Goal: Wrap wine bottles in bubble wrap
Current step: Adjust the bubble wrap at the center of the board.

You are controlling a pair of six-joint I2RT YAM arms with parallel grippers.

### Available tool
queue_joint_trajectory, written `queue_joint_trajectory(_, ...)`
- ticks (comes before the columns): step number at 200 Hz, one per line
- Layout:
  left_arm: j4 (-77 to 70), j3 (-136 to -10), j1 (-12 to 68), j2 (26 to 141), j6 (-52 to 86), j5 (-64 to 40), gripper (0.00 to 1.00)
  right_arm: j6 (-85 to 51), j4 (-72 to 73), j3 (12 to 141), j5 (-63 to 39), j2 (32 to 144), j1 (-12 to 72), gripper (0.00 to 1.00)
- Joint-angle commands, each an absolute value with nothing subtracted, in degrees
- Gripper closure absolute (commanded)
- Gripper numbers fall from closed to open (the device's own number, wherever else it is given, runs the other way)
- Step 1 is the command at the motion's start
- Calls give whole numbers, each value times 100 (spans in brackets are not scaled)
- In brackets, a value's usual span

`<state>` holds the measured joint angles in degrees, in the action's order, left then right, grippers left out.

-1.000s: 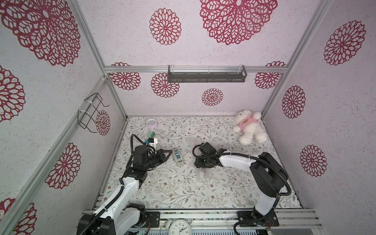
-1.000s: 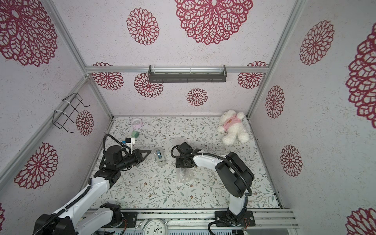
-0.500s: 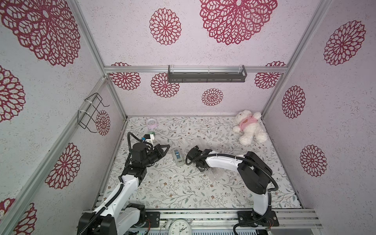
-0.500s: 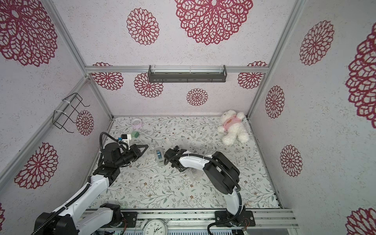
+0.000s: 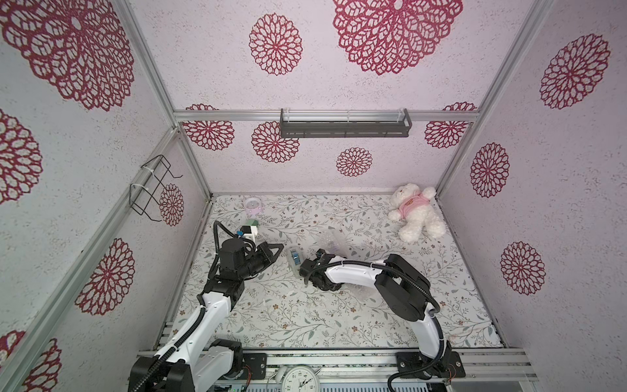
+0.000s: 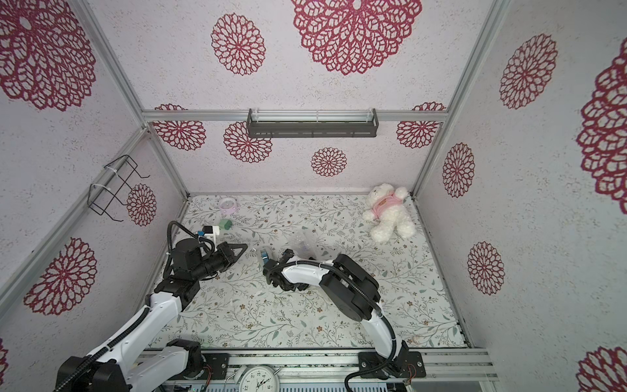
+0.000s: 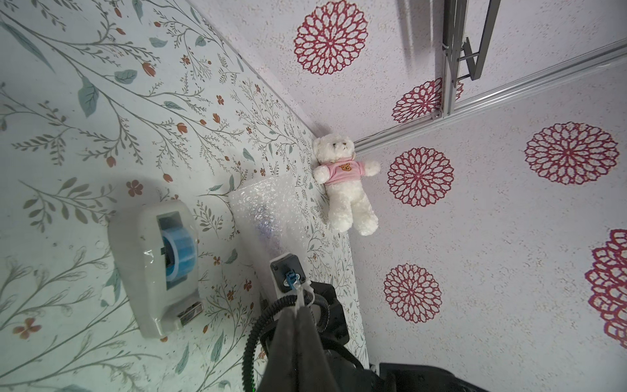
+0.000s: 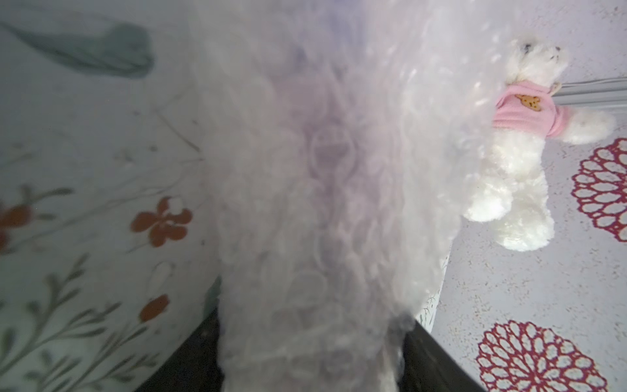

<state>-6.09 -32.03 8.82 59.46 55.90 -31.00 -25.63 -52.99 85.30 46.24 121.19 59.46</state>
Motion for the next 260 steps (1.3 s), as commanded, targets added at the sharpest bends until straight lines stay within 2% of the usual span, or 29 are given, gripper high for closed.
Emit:
queue_joint_trajectory(1, -571, -3252, 852, 5844, 5533, -3155, 100, -2732, -5600, 8738, 4440, 11954, 6003, 23)
queue_joint_trajectory(44, -531, -3235, 845, 5852, 5506, -3182, 100, -2666, -5660, 8941, 4396, 11706, 5985, 17)
queue_joint_trajectory(107, -523, -3173, 853, 5849, 5557, -3166, 100, -2514, -5370, 9200, 3885, 10932, 5915, 17)
queue_joint_trajectory(133, -519, -3195, 851, 5874, 5563, -3156, 100, -2559, -5273, 9213, 3451, 10390, 5611, 18)
queue_joint_trajectory(165, -516, -3218, 868, 5931, 5563, -3164, 100, -2808, -4520, 8276, 1756, 9262, 4339, 27)
queue_joint_trajectory(185, -550, -3243, 895, 5998, 5559, -3171, 100, -3018, -3768, 7246, 605, 8626, 3211, 40)
queue_joint_trajectory(200, -601, -3290, 952, 6115, 5569, -3211, 100, -3104, -3262, 6540, 133, 8353, 2580, 50)
queue_joint_trajectory(229, -700, -3384, 1108, 6339, 5578, -3227, 100, -3092, -2506, 5685, -263, 8370, 1782, 58)
queue_joint_trajectory(260, -774, -3445, 1228, 6501, 5599, -3183, 100, -3062, -1412, 5173, -1322, 8870, 1372, 62)
